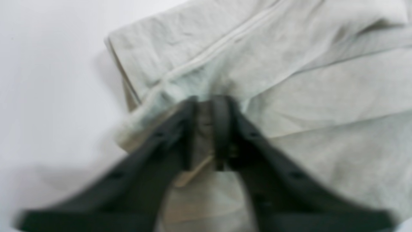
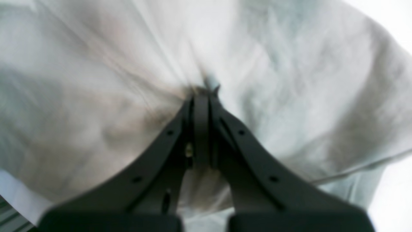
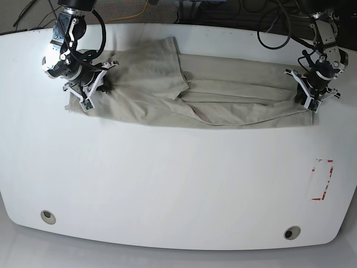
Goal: Layout the t-shirt on the table in an organized manner, then fold the t-shirt properly
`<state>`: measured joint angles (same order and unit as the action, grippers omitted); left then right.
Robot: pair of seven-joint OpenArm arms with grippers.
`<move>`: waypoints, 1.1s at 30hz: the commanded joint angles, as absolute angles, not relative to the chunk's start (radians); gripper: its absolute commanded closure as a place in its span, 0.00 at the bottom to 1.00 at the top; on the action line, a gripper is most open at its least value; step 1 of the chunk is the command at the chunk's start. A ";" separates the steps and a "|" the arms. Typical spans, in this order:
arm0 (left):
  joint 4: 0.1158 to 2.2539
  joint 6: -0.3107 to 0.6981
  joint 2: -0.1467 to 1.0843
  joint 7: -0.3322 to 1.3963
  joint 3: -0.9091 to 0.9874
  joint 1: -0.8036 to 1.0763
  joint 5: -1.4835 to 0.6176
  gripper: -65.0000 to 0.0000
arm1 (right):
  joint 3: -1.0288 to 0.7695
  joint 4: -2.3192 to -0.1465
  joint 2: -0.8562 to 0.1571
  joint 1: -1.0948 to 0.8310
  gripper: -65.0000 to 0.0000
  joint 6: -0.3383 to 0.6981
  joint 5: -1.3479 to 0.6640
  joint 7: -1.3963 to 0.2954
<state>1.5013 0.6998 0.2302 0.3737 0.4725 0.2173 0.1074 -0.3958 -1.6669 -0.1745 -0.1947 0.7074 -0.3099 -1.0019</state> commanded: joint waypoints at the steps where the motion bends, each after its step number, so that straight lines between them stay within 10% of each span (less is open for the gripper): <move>1: 1.561 0.698 0.243 0.360 0.498 0.213 0.056 0.69 | -0.401 -1.672 -0.180 -0.193 1.00 0.698 -0.265 -1.033; 14: 1.604 0.698 0.275 0.441 0.704 0.185 -0.153 0.25 | -0.400 -1.672 -0.177 -0.197 1.00 0.698 -0.265 -1.033; 33: 1.437 0.698 0.302 0.582 0.682 0.176 -0.298 0.22 | -0.398 -1.672 -0.153 -0.197 1.00 0.698 -0.266 -1.033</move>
